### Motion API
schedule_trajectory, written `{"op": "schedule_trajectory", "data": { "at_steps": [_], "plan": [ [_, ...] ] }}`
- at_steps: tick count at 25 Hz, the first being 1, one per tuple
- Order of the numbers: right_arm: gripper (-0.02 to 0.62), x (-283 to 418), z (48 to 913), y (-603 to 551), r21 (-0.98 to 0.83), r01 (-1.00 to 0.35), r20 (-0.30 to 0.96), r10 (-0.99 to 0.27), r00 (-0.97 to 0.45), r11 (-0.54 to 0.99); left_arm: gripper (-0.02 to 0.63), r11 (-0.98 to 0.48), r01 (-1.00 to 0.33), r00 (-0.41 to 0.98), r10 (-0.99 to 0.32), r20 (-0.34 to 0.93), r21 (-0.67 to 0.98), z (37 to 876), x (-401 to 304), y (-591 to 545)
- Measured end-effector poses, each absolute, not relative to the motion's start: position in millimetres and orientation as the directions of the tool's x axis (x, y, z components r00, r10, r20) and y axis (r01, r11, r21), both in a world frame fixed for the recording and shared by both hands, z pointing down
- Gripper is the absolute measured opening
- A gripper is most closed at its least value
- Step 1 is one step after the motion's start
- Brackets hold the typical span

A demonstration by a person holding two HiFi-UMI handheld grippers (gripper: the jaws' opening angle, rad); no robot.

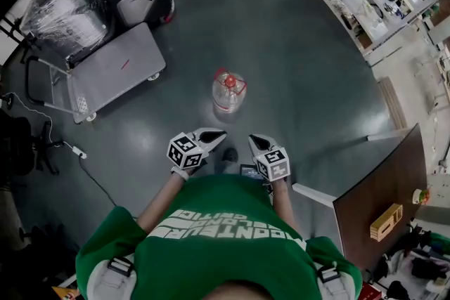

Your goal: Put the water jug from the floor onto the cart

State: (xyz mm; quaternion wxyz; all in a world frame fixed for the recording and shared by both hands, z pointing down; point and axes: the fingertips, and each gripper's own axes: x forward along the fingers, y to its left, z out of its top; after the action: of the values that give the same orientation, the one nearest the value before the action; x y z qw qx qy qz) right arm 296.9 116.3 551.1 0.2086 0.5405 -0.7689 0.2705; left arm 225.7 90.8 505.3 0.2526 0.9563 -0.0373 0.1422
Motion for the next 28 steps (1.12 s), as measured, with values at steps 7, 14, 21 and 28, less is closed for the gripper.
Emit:
{"op": "schedule_trajectory", "data": {
  "at_steps": [7,14,21,28],
  "plan": [
    [-0.012,304,539,85,-0.16,-0.932,0.608,-0.711,-0.352,0.324,0.008,-0.862,-0.181,0.942,-0.014,0.335,0.473,510,230,75],
    [-0.012,319,543,75,-0.151,-0.924,0.615,-0.698,-0.365,0.35,0.008,-0.852,-0.208,0.935,-0.03,0.352,0.48,519,244,64],
    [-0.012,346,548,72,-0.145,-0.914,0.622,-0.683,-0.383,0.379,0.008,-0.863,-0.195,0.938,-0.025,0.347,0.465,517,278,66],
    [-0.014,368,548,70,-0.121,-0.906,0.628,-0.676,-0.386,0.405,0.008,-0.851,-0.211,0.937,-0.037,0.346,0.481,519,295,77]
  ]
}}
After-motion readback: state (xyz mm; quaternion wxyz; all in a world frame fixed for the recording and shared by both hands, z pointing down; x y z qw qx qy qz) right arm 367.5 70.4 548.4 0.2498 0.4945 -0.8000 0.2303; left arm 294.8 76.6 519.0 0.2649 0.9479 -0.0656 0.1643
